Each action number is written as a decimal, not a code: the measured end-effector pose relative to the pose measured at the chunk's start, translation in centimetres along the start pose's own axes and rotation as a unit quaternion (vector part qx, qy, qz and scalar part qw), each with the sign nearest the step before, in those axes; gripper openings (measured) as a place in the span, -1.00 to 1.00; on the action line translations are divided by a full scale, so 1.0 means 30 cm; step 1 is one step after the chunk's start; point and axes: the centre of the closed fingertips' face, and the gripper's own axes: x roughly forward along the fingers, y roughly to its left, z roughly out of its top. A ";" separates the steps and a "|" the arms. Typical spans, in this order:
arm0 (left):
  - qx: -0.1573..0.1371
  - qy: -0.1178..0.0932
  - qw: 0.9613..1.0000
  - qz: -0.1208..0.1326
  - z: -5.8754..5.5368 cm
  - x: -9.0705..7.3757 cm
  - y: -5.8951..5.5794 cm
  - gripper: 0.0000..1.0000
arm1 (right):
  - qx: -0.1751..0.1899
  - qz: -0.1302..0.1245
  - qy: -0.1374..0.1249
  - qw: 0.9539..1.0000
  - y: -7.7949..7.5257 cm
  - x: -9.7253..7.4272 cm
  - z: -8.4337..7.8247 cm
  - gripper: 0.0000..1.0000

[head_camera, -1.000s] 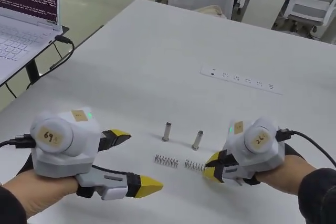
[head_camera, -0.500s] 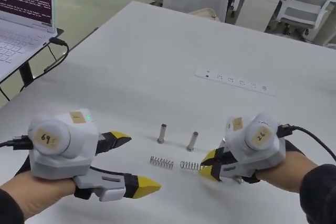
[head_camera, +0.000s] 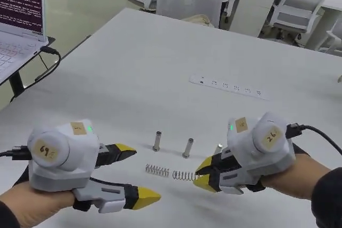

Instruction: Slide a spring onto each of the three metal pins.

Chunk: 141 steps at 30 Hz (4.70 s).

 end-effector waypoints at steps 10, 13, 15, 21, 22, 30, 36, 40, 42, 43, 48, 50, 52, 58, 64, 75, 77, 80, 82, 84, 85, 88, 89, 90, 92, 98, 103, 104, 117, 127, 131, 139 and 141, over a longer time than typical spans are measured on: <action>0.044 0.004 0.998 -0.035 0.002 0.014 -0.057 -0.17 | -0.018 0.027 0.001 0.999 0.065 -0.011 0.042 -0.84; 0.059 0.005 0.997 -0.047 0.004 0.020 -0.072 -0.26 | -0.025 0.036 0.002 0.999 0.083 -0.012 0.053 -0.84; 0.063 0.005 0.997 -0.053 0.005 0.023 -0.080 -0.32 | -0.026 0.041 0.001 0.999 0.092 -0.014 0.058 -0.84; 0.099 0.011 0.992 -0.081 0.004 0.037 -0.120 -0.54 | -0.035 0.060 0.003 0.998 0.118 -0.019 0.077 -0.84; 0.102 0.012 0.991 -0.085 0.005 0.039 -0.123 -0.58 | -0.037 0.061 0.003 0.997 0.120 -0.018 0.079 -0.84; 0.127 0.020 0.987 -0.095 0.001 0.047 -0.140 -0.82 | -0.040 0.071 0.007 0.997 0.134 -0.012 0.086 -0.84; 0.137 0.028 0.986 -0.095 -0.009 0.047 -0.140 -0.91 | -0.039 0.072 0.007 0.997 0.138 -0.014 0.092 -0.84; 0.139 0.028 0.985 -0.094 -0.011 0.046 -0.139 -0.93 | -0.038 0.072 0.005 0.997 0.139 -0.020 0.104 -0.84; 0.140 0.029 0.985 -0.093 -0.009 0.047 -0.138 -0.93 | -0.040 0.070 0.004 0.997 0.139 -0.024 0.113 -0.84; 0.142 0.029 0.985 -0.093 -0.009 0.047 -0.137 -0.93 | -0.040 0.069 0.002 0.997 0.140 -0.027 0.121 -0.84; 0.143 0.028 0.985 -0.093 -0.007 0.050 -0.137 -0.94 | -0.046 0.066 -0.004 0.997 0.141 -0.036 0.149 -0.84; 0.144 0.028 0.985 -0.093 -0.006 0.051 -0.138 -0.94 | -0.046 0.066 -0.007 0.997 0.141 -0.039 0.158 -0.84; 0.143 0.026 0.985 -0.094 -0.003 0.053 -0.141 -0.95 | -0.047 0.066 -0.009 0.997 0.142 -0.040 0.167 -0.84; 0.144 0.020 0.985 -0.098 0.003 0.054 -0.144 -0.96 | -0.051 0.066 -0.009 0.996 0.145 -0.043 0.181 -0.84; 0.126 0.016 0.986 -0.107 0.000 0.052 -0.146 -0.98 | -0.044 0.068 -0.006 0.997 0.144 -0.037 0.184 -0.83; 0.118 -0.001 0.986 -0.116 0.026 0.049 -0.165 -0.97 | -0.039 0.078 -0.002 0.996 0.157 -0.013 0.171 -0.74; 0.121 -0.003 0.986 -0.116 0.032 0.050 -0.169 -0.97 | -0.040 0.077 -0.002 0.996 0.155 -0.010 0.170 -0.76; 0.121 -0.004 0.986 -0.116 0.034 0.051 -0.171 -0.97 | -0.041 0.078 -0.001 0.996 0.156 -0.009 0.169 -0.79; 0.119 -0.006 0.986 -0.115 0.037 0.050 -0.171 -0.97 | -0.040 0.079 0.000 0.996 0.156 -0.008 0.169 -0.80; 0.120 -0.006 0.986 -0.114 0.038 0.049 -0.171 -0.97 | -0.040 0.078 -0.002 0.996 0.155 -0.008 0.171 -0.80; 0.116 -0.010 0.987 -0.115 0.043 0.049 -0.172 -0.97 | -0.040 0.078 -0.001 0.996 0.155 -0.008 0.170 -0.81; 0.116 -0.010 0.987 -0.115 0.042 0.050 -0.169 -0.97 | -0.038 0.079 -0.001 0.996 0.155 -0.007 0.167 -0.82; 0.117 -0.010 0.986 -0.115 0.041 0.051 -0.170 -0.97 | -0.037 0.079 0.000 0.996 0.155 -0.007 0.166 -0.82; 0.116 -0.010 0.987 -0.115 0.040 0.052 -0.171 -0.97 | -0.037 0.080 0.000 0.996 0.156 -0.007 0.165 -0.82; 0.116 -0.011 0.987 -0.115 0.041 0.052 -0.170 -0.97 | -0.039 0.079 0.001 0.996 0.154 -0.007 0.166 -0.83; 0.130 -0.008 0.985 -0.110 0.039 0.059 -0.175 -0.95 | -0.036 0.080 0.013 0.996 0.153 -0.004 0.160 -0.84; 0.136 -0.011 0.985 -0.110 0.042 0.056 -0.171 -0.90 | -0.036 0.080 0.021 0.996 0.146 -0.007 0.161 -0.84; 0.135 -0.012 0.985 -0.108 0.043 0.055 -0.168 -0.87 | -0.034 0.080 0.023 0.996 0.143 -0.009 0.160 -0.84; 0.087 -0.019 0.991 -0.102 0.028 0.025 -0.151 -0.40 | -0.031 0.068 0.037 0.997 0.106 -0.048 0.131 -0.84; 0.072 -0.030 0.993 -0.083 0.024 -0.001 -0.129 0.05 | -0.028 0.061 0.046 0.997 0.078 -0.066 0.116 -0.84; 0.062 -0.028 0.995 -0.078 0.018 -0.006 -0.125 0.26 | -0.027 0.058 0.050 0.997 0.067 -0.076 0.108 -0.84; 0.044 -0.025 0.996 -0.070 0.002 -0.017 -0.122 0.54 | -0.028 0.053 0.065 0.996 0.030 -0.099 0.095 -0.84; 0.044 -0.029 0.996 -0.066 0.001 -0.019 -0.120 0.60 | -0.031 0.053 0.072 0.995 0.019 -0.104 0.093 -0.84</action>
